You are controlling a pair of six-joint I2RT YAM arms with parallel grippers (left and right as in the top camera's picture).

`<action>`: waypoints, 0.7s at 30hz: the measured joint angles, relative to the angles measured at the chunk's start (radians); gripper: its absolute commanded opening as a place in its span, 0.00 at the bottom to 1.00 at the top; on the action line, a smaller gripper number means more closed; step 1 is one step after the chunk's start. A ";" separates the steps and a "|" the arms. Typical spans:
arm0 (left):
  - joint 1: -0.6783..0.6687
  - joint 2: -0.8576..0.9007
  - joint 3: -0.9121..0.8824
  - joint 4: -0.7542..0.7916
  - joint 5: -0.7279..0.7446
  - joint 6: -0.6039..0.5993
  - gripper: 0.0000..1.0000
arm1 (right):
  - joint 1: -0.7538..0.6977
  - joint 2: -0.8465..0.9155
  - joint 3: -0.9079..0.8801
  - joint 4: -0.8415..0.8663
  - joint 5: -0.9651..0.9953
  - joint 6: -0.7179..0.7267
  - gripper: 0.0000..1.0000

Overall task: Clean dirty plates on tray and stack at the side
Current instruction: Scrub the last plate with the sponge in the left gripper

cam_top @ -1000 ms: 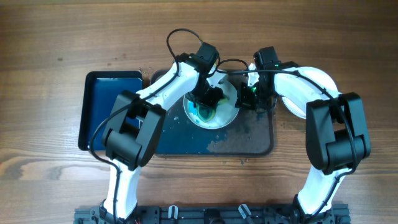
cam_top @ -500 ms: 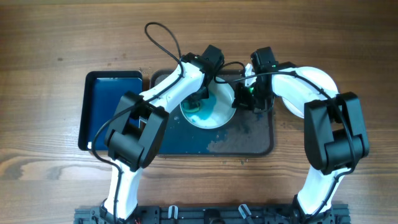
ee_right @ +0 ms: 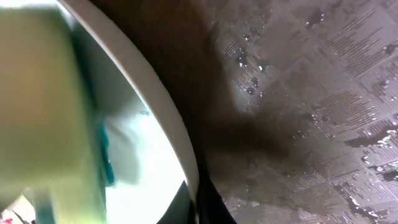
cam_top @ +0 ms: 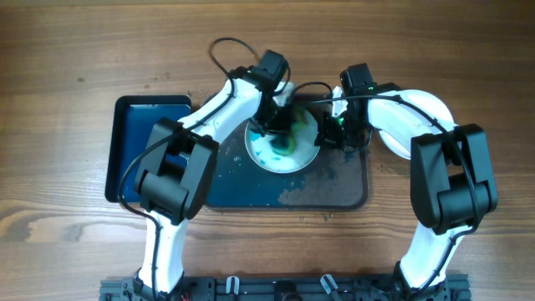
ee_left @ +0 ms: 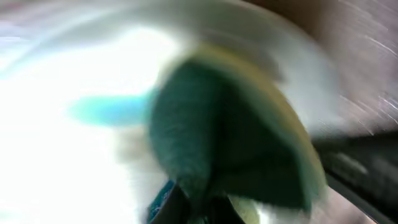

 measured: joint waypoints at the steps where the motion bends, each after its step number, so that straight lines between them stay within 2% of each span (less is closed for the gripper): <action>1: 0.013 -0.001 0.001 -0.003 -0.126 -0.105 0.04 | 0.000 0.000 0.000 0.001 0.000 0.000 0.04; 6: 0.009 -0.008 0.017 -0.114 -0.444 -0.316 0.04 | 0.016 0.001 0.000 0.016 -0.027 0.000 0.04; 10: -0.021 -0.008 0.020 -0.228 -0.462 -0.349 0.04 | 0.022 0.006 0.000 0.003 -0.034 -0.005 0.04; 12: -0.034 -0.008 0.020 -0.254 -0.421 -0.331 0.04 | 0.019 0.006 0.000 -0.002 -0.033 -0.011 0.04; 14: -0.028 -0.008 0.016 -0.222 -0.314 -0.243 0.04 | 0.015 0.006 0.000 -0.006 -0.027 -0.015 0.04; 16: -0.017 -0.008 0.013 -0.153 -0.108 -0.081 0.04 | 0.003 0.005 0.000 -0.008 -0.023 -0.016 0.04; 18: -0.016 -0.005 0.010 -0.089 0.036 0.009 0.04 | 0.000 0.005 0.000 -0.008 -0.023 -0.014 0.04; 20: -0.005 -0.005 0.006 -0.037 0.106 0.035 0.04 | 0.000 0.005 0.000 -0.007 -0.019 -0.007 0.04; 21: 0.011 -0.005 0.006 -0.031 0.092 0.013 0.04 | 0.000 0.005 0.000 -0.006 -0.019 -0.006 0.04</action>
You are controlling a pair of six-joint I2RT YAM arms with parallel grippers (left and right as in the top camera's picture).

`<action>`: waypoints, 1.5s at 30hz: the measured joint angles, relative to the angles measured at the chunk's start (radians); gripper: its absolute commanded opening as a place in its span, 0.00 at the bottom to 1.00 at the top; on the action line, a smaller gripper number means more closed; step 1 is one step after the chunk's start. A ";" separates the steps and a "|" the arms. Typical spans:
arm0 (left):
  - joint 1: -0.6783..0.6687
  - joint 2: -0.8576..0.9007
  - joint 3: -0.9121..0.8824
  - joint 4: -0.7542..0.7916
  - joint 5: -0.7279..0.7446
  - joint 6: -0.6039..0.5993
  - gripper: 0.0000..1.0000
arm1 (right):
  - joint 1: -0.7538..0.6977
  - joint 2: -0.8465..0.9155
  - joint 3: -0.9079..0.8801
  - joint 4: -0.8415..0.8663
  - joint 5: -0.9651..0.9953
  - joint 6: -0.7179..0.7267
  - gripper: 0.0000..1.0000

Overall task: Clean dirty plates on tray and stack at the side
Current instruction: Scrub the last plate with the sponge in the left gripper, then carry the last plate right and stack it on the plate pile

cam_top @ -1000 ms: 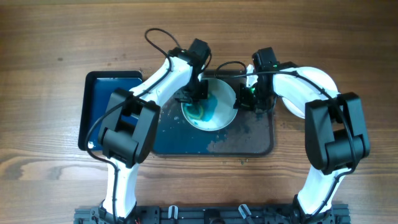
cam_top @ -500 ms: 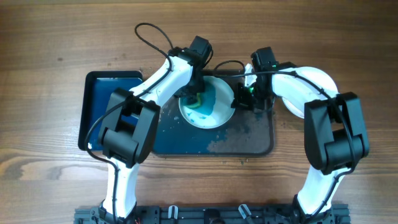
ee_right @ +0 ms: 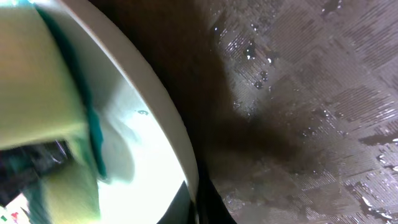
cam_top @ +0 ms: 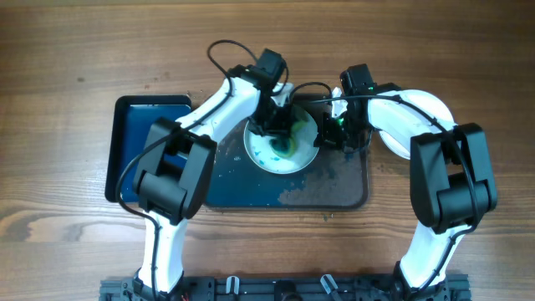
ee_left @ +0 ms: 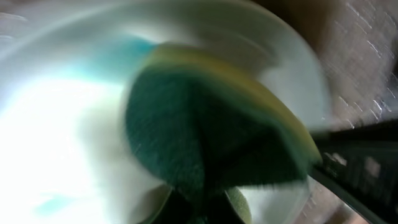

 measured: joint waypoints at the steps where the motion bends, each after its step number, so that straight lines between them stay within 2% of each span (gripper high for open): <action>1: 0.024 0.000 0.000 -0.009 -0.049 -0.047 0.04 | 0.000 0.000 0.000 0.002 0.000 0.000 0.05; 3: 0.124 0.000 0.031 -0.126 -0.200 -0.159 0.04 | 0.001 0.000 0.000 0.015 -0.008 0.003 0.04; 5: 0.156 -0.003 0.064 -0.187 -0.229 -0.194 0.04 | 0.021 0.001 0.001 0.025 -0.019 0.015 0.04; 7: 0.198 -0.032 0.070 -0.227 -0.260 -0.208 0.04 | 0.022 0.002 0.001 0.006 0.002 0.031 0.04; 10: 0.329 -0.096 0.073 -0.251 -0.294 -0.206 0.04 | 0.008 -0.004 0.000 -0.021 0.020 0.035 0.05; 15: 0.315 -0.162 0.073 -0.295 -0.291 -0.188 0.04 | 0.030 -0.136 -0.013 -0.097 0.236 0.049 0.04; 19: 0.314 -0.162 0.073 -0.307 -0.288 -0.187 0.04 | 0.156 -0.396 -0.014 -0.215 0.583 0.102 0.04; 23: 0.314 -0.162 0.073 -0.306 -0.288 -0.185 0.04 | 0.383 -0.556 -0.014 -0.380 1.080 0.237 0.04; 27: 0.314 -0.162 0.073 -0.306 -0.288 -0.185 0.04 | 0.615 -0.573 -0.014 -0.406 1.447 0.288 0.04; 30: 0.314 -0.162 0.073 -0.311 -0.288 -0.185 0.04 | 0.731 -0.574 -0.014 -0.401 1.662 0.292 0.04; 32: 0.314 -0.162 0.073 -0.322 -0.290 -0.184 0.04 | 0.755 -0.574 -0.016 -0.351 1.746 0.286 0.04; 33: 0.314 -0.162 0.073 -0.322 -0.293 -0.184 0.04 | 0.762 -0.574 -0.017 -0.269 1.848 0.240 0.04; 37: 0.314 -0.162 0.073 -0.302 -0.296 -0.183 0.04 | 0.762 -0.575 -0.021 0.007 1.949 -0.052 0.04; 39: 0.314 -0.162 0.073 -0.283 -0.294 -0.184 0.04 | 0.762 -0.575 -0.021 0.047 1.961 -0.124 0.04; 42: 0.314 -0.162 0.073 -0.262 -0.291 -0.188 0.04 | 0.762 -0.575 -0.021 0.055 1.960 -0.165 0.05; 44: 0.314 -0.162 0.073 -0.259 -0.290 -0.188 0.04 | 0.759 -0.576 -0.018 -0.027 1.825 -0.165 0.04; 45: 0.314 -0.162 0.073 -0.258 -0.287 -0.188 0.04 | 0.741 -0.578 -0.017 -0.096 1.697 -0.136 0.04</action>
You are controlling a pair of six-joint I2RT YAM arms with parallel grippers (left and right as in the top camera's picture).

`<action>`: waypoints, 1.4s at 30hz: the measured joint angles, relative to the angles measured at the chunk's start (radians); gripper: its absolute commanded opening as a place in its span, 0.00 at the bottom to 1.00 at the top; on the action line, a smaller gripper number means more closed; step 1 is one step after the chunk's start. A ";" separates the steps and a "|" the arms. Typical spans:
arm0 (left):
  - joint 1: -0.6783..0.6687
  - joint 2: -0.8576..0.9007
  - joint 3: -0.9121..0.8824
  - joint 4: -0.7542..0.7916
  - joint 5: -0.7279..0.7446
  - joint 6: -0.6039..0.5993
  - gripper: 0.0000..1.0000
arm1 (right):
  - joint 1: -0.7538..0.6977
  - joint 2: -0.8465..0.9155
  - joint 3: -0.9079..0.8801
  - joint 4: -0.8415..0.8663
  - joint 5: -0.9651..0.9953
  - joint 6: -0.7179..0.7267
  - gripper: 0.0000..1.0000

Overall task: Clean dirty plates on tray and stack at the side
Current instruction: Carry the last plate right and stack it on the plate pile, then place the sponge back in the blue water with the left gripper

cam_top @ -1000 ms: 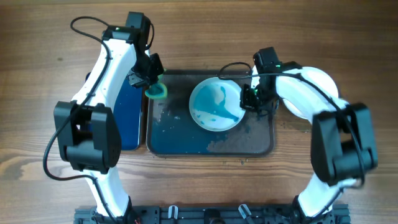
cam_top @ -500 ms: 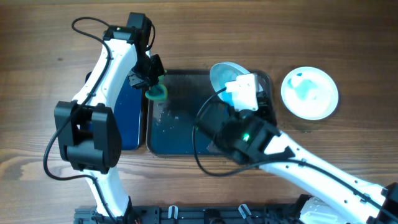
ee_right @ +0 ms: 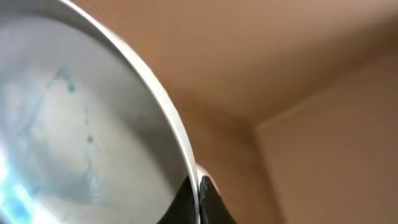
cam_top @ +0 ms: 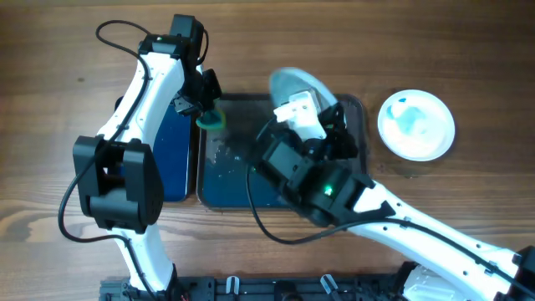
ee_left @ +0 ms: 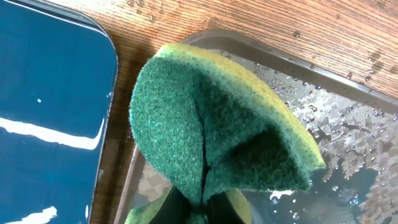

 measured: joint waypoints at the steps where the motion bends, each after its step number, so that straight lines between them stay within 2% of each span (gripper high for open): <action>1: 0.000 0.000 0.000 -0.005 0.000 0.000 0.04 | -0.033 0.000 -0.001 -0.043 -0.103 0.047 0.04; 2: 0.000 0.000 0.000 -0.016 0.003 0.000 0.04 | -0.093 0.000 -0.004 -0.064 -0.229 0.091 0.04; 5: 0.000 0.000 0.000 -0.016 0.003 0.000 0.04 | -0.469 0.000 -0.014 -0.040 -0.818 0.182 0.04; 8: 0.000 0.000 0.000 0.022 0.009 0.000 0.04 | -0.742 0.000 -0.015 -0.024 -1.166 0.202 0.04; 9: 0.000 0.000 0.000 0.031 0.011 0.000 0.04 | -0.879 0.000 -0.015 -0.030 -1.266 0.204 0.04; 13: 0.000 0.000 0.000 0.046 0.018 0.000 0.04 | -1.290 0.017 -0.014 -0.061 -1.383 0.202 0.04; 16: 0.000 0.000 0.000 0.048 0.018 0.000 0.04 | -1.441 0.124 -0.014 -0.046 -1.372 0.187 0.04; 21: 0.000 0.000 0.000 0.063 0.018 0.000 0.04 | -1.467 0.345 -0.015 0.042 -1.322 0.179 0.04; 23: 0.000 0.000 0.000 0.063 0.018 0.000 0.04 | -1.467 0.388 -0.014 0.018 -1.323 0.179 0.24; 25: 0.000 0.000 0.000 0.061 0.018 0.000 0.04 | -1.467 0.414 -0.015 -0.014 -1.341 0.172 0.34; 29: 0.021 -0.016 0.000 0.007 0.019 0.000 0.04 | -1.465 0.418 0.016 -0.115 -1.446 0.134 0.42; 33: 0.088 -0.158 0.001 -0.124 -0.022 0.000 0.04 | -1.411 0.332 0.097 -0.134 -1.476 0.108 0.52; 34: 0.105 -0.217 0.012 -0.194 -0.084 0.001 0.04 | -1.351 0.238 0.118 -0.132 -1.484 0.106 0.52; 38: 0.134 -0.219 -0.055 -0.240 -0.230 0.110 0.04 | -1.189 0.194 0.123 -0.101 -1.484 0.079 0.52; 42: 0.213 -0.211 -0.269 -0.032 -0.301 0.185 0.04 | -1.098 0.194 0.123 -0.097 -1.432 0.066 0.52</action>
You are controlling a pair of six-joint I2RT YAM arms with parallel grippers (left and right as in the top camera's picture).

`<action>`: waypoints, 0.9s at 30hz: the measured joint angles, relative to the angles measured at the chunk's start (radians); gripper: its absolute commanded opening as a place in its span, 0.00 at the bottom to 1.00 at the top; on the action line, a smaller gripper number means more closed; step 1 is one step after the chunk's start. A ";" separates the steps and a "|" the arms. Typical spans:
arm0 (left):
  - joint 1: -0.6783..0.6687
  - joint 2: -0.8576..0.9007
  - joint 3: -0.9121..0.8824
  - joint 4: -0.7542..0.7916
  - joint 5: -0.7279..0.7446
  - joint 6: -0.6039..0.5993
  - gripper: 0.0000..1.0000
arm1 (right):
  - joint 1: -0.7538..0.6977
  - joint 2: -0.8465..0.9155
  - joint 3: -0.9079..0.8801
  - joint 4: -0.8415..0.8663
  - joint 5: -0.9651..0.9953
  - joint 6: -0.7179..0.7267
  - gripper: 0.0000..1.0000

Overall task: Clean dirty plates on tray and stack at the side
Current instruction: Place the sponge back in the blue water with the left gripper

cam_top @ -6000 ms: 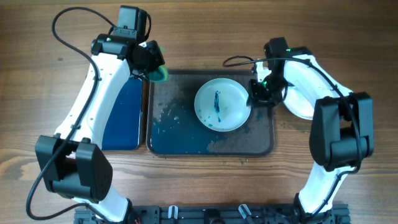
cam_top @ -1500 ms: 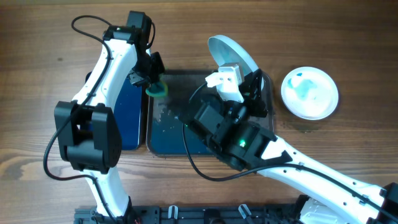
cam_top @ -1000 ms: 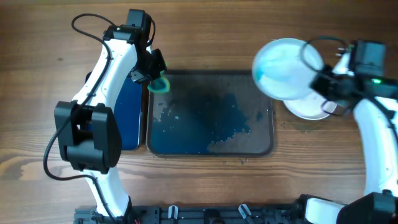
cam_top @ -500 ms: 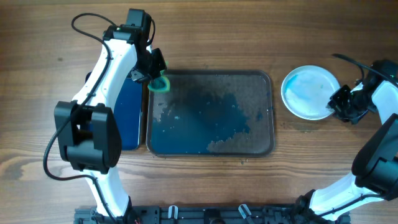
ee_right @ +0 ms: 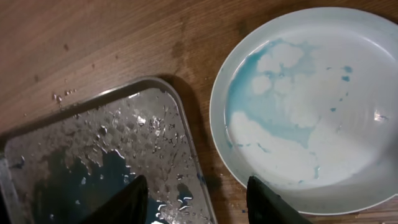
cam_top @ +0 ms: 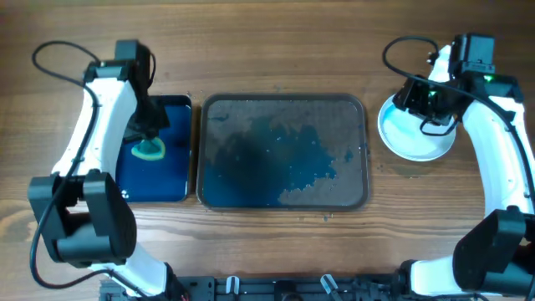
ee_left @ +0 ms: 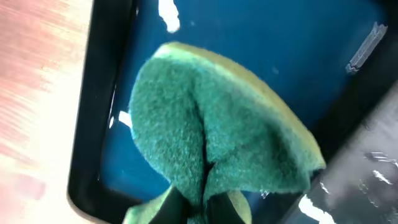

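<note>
My left gripper is shut on a green and yellow sponge, folded between the fingers over the blue tub left of the tray. The sponge sits low in that tub. The grey tray in the middle is wet, blue-stained, and holds no plate. A white plate with blue smears lies on the wood right of the tray. My right gripper stands open above the gap between the tray and the plate, holding nothing.
The blue tub has a black rim and water inside. Cables loop behind both arms near the table's far edge. Bare wooden table lies beyond the tray and in front of it.
My right gripper held a white plate raised over the tray; now it is open by the plate pile on the right. My left gripper carried the sponge from the tray's left edge to over the blue tub.
At first my left gripper pressed the sponge on a blue-smeared plate on the tray while my right gripper held its rim. Later the plate was up in my right gripper and the sponge off it. Now the tray is bare and the plate lies at the right.
</note>
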 measured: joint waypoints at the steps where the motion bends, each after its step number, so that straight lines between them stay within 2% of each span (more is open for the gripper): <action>1: 0.018 0.001 -0.069 0.092 -0.007 0.023 0.04 | 0.007 0.000 0.000 0.000 0.010 0.000 0.52; 2: 0.027 0.004 -0.119 0.152 -0.012 0.049 0.07 | 0.009 0.000 0.000 -0.003 0.015 -0.001 0.52; 3: 0.034 0.005 -0.161 0.201 -0.017 0.069 0.15 | 0.009 0.000 0.000 -0.005 0.020 -0.001 0.52; 4: 0.041 0.007 -0.210 0.237 -0.022 0.094 0.99 | 0.009 0.000 0.000 -0.005 0.024 -0.001 0.52; 8: 0.042 0.008 -0.233 0.246 -0.022 0.127 1.00 | 0.010 0.000 0.000 -0.002 0.027 -0.001 0.53; 11: 0.042 0.004 -0.204 0.170 -0.021 0.127 1.00 | 0.010 0.000 0.000 0.005 0.022 -0.009 0.54; 13: 0.040 -0.015 -0.112 0.088 -0.013 0.127 1.00 | 0.010 0.000 0.000 0.007 0.018 -0.012 0.56; 16: 0.023 -0.140 0.045 0.080 0.025 0.127 1.00 | 0.010 -0.040 0.000 -0.002 0.003 -0.041 0.62; 20: 0.014 -0.320 0.095 0.129 0.060 0.126 1.00 | 0.010 -0.260 0.000 -0.027 -0.018 -0.096 0.71; 21: 0.014 -0.323 0.095 0.130 0.063 0.126 1.00 | 0.010 -0.317 0.002 -0.025 -0.019 -0.105 0.99; 27: 0.014 -0.310 0.094 0.130 0.074 0.126 1.00 | 0.010 -0.678 0.015 -0.032 -0.023 -0.096 1.00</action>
